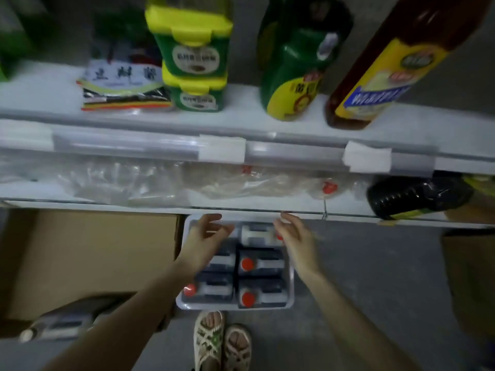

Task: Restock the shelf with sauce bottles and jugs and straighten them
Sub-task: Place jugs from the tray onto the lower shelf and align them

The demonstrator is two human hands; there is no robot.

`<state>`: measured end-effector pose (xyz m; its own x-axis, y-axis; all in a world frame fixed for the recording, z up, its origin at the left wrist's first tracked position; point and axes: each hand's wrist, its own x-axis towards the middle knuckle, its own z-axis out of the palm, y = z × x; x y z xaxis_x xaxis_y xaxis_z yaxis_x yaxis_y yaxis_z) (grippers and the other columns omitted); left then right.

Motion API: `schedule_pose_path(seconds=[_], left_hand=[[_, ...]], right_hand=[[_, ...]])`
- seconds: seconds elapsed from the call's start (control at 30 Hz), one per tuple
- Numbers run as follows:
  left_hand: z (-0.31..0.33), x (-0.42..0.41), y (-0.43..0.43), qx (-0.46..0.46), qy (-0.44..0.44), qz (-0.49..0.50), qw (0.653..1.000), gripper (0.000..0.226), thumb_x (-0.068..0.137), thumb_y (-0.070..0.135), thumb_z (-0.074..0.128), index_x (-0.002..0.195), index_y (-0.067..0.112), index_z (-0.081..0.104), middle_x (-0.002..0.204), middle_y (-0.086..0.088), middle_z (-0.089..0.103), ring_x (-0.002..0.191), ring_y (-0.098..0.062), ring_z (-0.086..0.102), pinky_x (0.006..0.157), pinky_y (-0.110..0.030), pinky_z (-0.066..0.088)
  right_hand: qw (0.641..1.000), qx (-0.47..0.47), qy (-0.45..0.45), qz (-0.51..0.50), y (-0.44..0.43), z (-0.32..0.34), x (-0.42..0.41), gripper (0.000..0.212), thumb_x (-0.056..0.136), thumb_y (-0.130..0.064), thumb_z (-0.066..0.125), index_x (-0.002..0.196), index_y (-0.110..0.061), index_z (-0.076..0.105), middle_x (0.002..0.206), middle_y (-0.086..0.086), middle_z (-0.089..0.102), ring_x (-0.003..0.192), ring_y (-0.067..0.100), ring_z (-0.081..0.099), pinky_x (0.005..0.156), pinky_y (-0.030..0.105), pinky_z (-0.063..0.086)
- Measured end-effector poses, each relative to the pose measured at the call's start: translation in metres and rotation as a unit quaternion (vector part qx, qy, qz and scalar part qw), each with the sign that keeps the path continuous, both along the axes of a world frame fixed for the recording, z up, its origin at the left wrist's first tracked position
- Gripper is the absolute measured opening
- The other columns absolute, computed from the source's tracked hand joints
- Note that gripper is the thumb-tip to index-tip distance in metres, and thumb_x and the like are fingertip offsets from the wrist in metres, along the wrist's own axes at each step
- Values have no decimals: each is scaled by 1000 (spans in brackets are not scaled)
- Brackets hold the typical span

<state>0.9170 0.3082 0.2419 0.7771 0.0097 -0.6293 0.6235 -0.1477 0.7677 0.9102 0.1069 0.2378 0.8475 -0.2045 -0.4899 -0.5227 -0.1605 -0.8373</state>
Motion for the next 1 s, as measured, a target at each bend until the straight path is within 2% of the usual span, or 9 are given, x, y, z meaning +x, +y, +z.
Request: schedule_pose_path(seconds=[0.17, 0.27, 0.33, 0.4, 0.47, 0.57, 0.67, 0.83, 1.0], left_hand=[[-107, -1, -21, 7, 38, -36, 999, 30, 91, 26, 62, 119, 23, 50, 94, 9, 59, 80, -1, 57, 59, -10, 42], [-170, 0, -35, 7, 42, -59, 997, 34, 89, 29, 64, 120, 23, 50, 102, 6, 64, 88, -6, 60, 71, -21, 48], [-206, 0, -45, 14, 38, -72, 997, 36, 87, 29, 66, 120, 23, 50, 105, 3, 65, 89, -8, 60, 74, -25, 50], [-239, 2, -56, 26, 28, -94, 995, 38, 87, 27, 67, 121, 22, 51, 106, 6, 60, 85, 2, 57, 69, -16, 47], [-271, 5, -66, 35, 4, -114, 993, 43, 86, 23, 69, 126, 19, 53, 118, -1, 56, 84, 6, 55, 67, -4, 42], [-309, 8, -77, 76, -46, -191, 978, 50, 86, 24, 70, 132, 18, 52, 141, -4, 41, 117, -2, 43, 81, 5, 28], [-336, 14, -86, 84, -72, -248, 962, 49, 86, 28, 68, 131, 17, 53, 154, -5, 26, 142, -5, 17, 97, -5, 16], [-359, 23, -87, 79, -98, -263, 957, 26, 87, 26, 68, 105, 8, 63, 145, -7, 39, 143, -7, 19, 96, -6, 20], [-361, 29, -87, 78, -87, -268, 956, 23, 86, 25, 69, 90, 5, 60, 134, -3, 37, 129, -9, 35, 81, 5, 25]], right_hand=[[999, -19, 47, -16, -24, -103, -15, 14, 91, -18, 63, 106, -18, 64, 98, -6, 68, 91, 5, 62, 75, 6, 45], [997, -19, 63, -27, -40, -156, -20, 19, 92, -22, 62, 110, -17, 59, 91, -16, 60, 87, 0, 59, 67, 0, 42], [996, -22, 82, -31, -50, -190, -23, 18, 92, -25, 62, 108, -24, 52, 90, -20, 55, 87, 1, 56, 75, 9, 43], [995, -34, 88, -42, -60, -227, -23, 18, 90, -33, 63, 106, -33, 53, 97, -19, 57, 99, 9, 56, 90, 25, 43], [994, -41, 90, -44, -67, -261, -22, 37, 89, -39, 64, 123, -29, 56, 116, -12, 60, 113, 13, 54, 100, 33, 41], [996, -34, 72, -30, -75, -298, -19, 47, 90, -36, 63, 133, -20, 54, 114, -10, 61, 109, 8, 57, 95, 26, 43], [997, -40, 67, -6, -82, -321, -15, 50, 92, -38, 59, 140, -28, 47, 120, -10, 59, 112, 7, 53, 89, 17, 39], [999, -38, 23, 20, -85, -346, -16, 59, 96, -31, 52, 150, -25, 30, 147, -5, 41, 133, 9, 39, 90, 0, 30], [999, -12, -10, 32, -86, -356, -15, 53, 97, -24, 52, 147, -26, 34, 131, -14, 48, 111, -11, 48, 85, -4, 32]])
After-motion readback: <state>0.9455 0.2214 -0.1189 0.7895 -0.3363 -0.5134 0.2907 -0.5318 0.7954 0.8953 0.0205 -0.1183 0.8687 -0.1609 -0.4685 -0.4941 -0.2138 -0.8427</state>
